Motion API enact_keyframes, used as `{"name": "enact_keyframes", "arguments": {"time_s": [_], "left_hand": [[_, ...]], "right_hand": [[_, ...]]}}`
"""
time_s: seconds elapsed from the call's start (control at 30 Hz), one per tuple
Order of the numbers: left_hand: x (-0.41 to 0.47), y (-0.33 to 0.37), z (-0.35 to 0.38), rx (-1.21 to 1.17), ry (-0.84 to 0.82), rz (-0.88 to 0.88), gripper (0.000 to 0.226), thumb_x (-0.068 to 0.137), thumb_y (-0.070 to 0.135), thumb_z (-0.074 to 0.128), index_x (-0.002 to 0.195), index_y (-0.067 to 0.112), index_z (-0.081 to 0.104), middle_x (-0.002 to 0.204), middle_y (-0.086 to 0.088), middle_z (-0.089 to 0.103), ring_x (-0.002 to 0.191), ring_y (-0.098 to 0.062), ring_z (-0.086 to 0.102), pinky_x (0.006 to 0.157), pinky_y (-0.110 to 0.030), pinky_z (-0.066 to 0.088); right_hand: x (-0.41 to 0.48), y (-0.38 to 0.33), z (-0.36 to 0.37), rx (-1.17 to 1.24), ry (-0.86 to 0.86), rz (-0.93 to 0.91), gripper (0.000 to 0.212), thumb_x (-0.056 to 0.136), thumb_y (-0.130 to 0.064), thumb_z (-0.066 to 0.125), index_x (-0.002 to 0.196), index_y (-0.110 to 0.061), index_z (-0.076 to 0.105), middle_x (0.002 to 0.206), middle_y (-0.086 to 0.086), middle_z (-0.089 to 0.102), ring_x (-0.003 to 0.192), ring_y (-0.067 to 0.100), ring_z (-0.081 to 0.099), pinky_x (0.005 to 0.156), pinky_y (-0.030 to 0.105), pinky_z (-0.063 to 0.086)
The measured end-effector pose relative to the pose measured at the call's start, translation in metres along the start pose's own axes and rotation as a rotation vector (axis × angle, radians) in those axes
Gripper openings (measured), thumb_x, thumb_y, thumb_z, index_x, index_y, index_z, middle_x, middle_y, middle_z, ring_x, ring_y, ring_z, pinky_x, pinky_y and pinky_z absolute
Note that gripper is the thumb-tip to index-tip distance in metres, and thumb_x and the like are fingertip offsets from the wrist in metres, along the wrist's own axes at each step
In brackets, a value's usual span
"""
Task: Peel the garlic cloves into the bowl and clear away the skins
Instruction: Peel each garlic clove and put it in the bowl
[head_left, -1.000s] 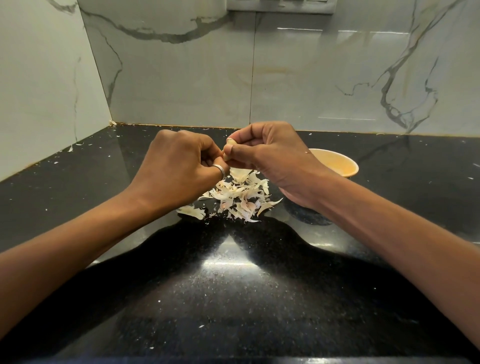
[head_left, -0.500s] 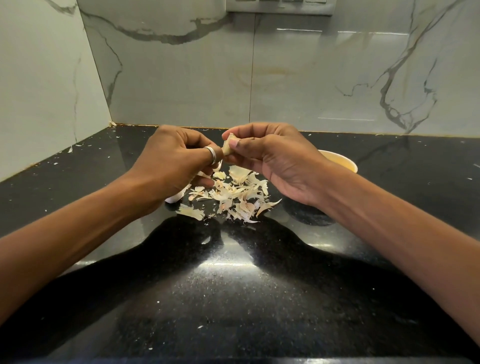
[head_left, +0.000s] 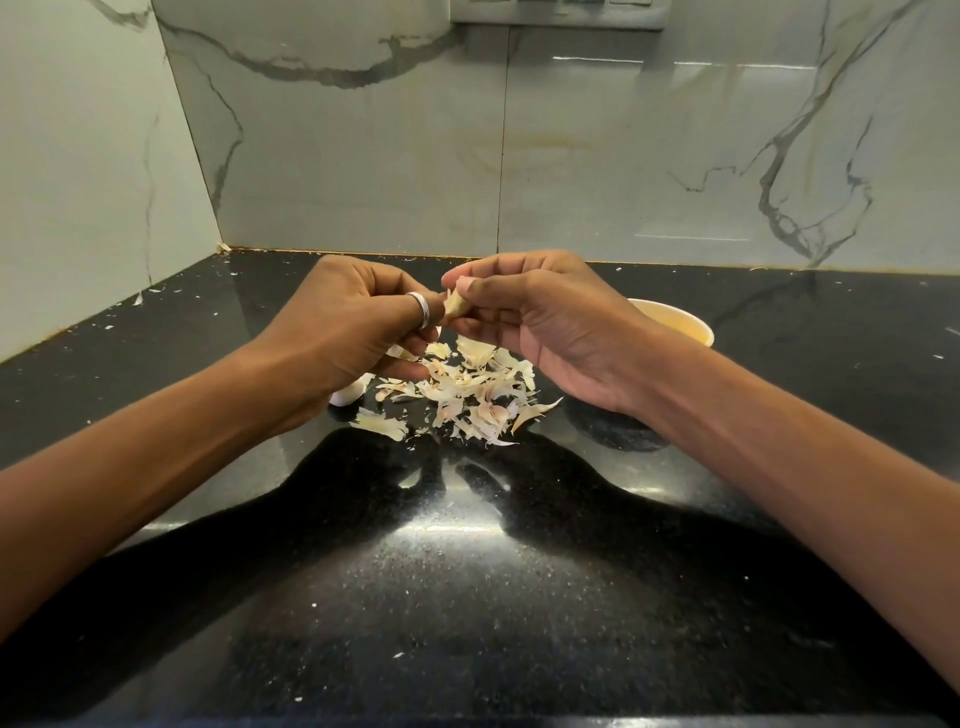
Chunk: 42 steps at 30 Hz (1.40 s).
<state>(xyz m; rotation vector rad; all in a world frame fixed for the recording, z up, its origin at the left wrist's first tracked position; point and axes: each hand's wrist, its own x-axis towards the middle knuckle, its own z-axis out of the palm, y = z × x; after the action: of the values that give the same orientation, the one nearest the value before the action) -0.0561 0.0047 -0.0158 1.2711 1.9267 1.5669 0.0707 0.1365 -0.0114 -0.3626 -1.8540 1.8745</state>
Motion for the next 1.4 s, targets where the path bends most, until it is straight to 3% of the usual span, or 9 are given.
{"name": "enact_keyframes", "arguments": {"time_s": [0.17,0.43,0.63,0.9,1.17,1.4], "left_hand": [[0.001,-0.003,0.0,0.105,0.04,0.085,0.012,0.093,0.009,0.067,0.085,0.003,0.072,0.077,-0.014,0.07,0.066,-0.016,0.067,0.057,-0.028,0.06],[0.001,-0.003,0.0,0.088,0.037,0.078,0.011,0.093,0.006,0.065,0.084,0.003,0.072,0.073,-0.01,0.068,0.064,-0.015,0.065,0.059,-0.033,0.063],[0.002,-0.001,0.0,0.063,0.052,0.067,0.012,0.093,0.004,0.063,0.086,-0.001,0.071,0.08,-0.018,0.068,0.066,-0.016,0.063,0.056,-0.028,0.06],[0.004,-0.003,-0.002,0.048,0.111,0.081,0.014,0.093,0.008,0.065,0.081,0.003,0.072,0.073,-0.01,0.068,0.064,-0.014,0.062,0.058,-0.028,0.059],[0.01,-0.003,-0.011,0.006,0.229,0.092,0.016,0.094,0.014,0.067,0.079,0.007,0.07,0.076,-0.011,0.064,0.064,-0.012,0.059,0.054,-0.024,0.058],[0.009,-0.008,-0.01,0.202,0.198,0.203,0.011,0.092,0.018,0.069,0.086,0.011,0.074,0.077,-0.01,0.071,0.062,-0.016,0.067,0.058,-0.031,0.061]], "right_hand": [[0.001,0.002,0.0,-0.027,-0.005,-0.024,0.015,0.092,-0.001,0.071,0.106,0.004,0.07,0.091,0.011,0.072,0.087,0.019,0.072,0.092,0.033,0.061],[0.0,-0.001,0.002,0.034,0.015,0.037,0.022,0.092,0.015,0.06,0.112,0.012,0.067,0.092,0.017,0.072,0.084,0.024,0.072,0.076,0.027,0.062],[0.0,-0.003,0.0,0.028,0.008,0.044,0.024,0.09,0.017,0.056,0.109,0.011,0.069,0.097,0.021,0.071,0.088,0.027,0.07,0.082,0.03,0.063],[-0.002,-0.004,0.001,-0.028,-0.006,0.042,0.025,0.089,0.017,0.055,0.105,0.007,0.072,0.105,0.024,0.069,0.094,0.028,0.067,0.081,0.029,0.062],[-0.004,-0.008,0.0,-0.08,-0.019,0.07,0.028,0.089,0.018,0.053,0.108,0.006,0.07,0.096,0.019,0.074,0.085,0.022,0.072,0.077,0.028,0.062],[-0.005,-0.01,-0.001,-0.106,0.021,0.062,0.023,0.09,0.012,0.06,0.111,0.009,0.068,0.096,0.02,0.074,0.079,0.02,0.069,0.071,0.025,0.061]]}}
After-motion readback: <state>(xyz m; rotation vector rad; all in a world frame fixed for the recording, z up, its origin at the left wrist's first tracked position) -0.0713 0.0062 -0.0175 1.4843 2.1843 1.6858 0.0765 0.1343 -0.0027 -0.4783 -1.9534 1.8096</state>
